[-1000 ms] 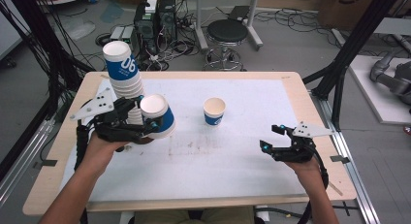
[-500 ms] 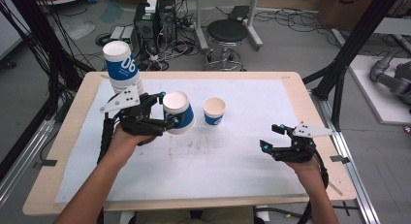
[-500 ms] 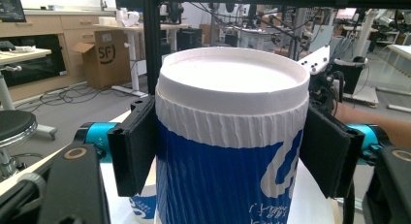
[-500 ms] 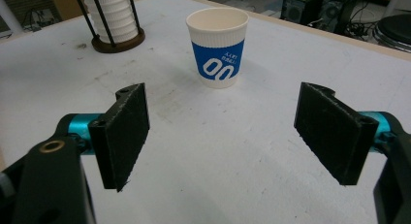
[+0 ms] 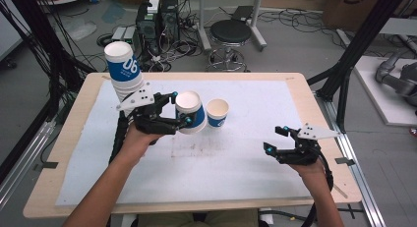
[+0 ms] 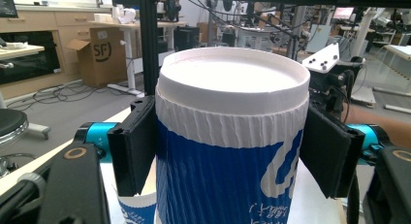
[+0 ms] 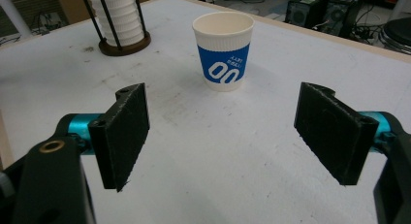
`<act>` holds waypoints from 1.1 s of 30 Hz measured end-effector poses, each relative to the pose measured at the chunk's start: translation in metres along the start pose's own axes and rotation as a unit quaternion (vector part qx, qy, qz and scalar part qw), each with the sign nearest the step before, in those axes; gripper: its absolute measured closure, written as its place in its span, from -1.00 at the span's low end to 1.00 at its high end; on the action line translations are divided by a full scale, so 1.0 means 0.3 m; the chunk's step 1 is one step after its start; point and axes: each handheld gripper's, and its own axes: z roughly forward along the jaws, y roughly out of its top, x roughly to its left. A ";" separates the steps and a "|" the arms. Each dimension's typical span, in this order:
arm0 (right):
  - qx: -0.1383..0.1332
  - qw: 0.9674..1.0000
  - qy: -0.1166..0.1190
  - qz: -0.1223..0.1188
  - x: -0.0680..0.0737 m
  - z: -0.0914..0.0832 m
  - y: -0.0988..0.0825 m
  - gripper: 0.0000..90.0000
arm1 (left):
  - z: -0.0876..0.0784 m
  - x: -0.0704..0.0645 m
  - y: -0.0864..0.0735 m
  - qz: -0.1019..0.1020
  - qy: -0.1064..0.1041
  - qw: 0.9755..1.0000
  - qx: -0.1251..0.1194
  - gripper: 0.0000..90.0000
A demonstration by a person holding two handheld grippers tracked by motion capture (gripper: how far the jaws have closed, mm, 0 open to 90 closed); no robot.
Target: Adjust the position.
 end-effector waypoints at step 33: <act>-0.020 0.994 0.103 -0.026 0.102 0.092 0.033 -0.54 | 0.162 -0.054 -0.100 -0.001 -0.063 0.998 0.028 -0.38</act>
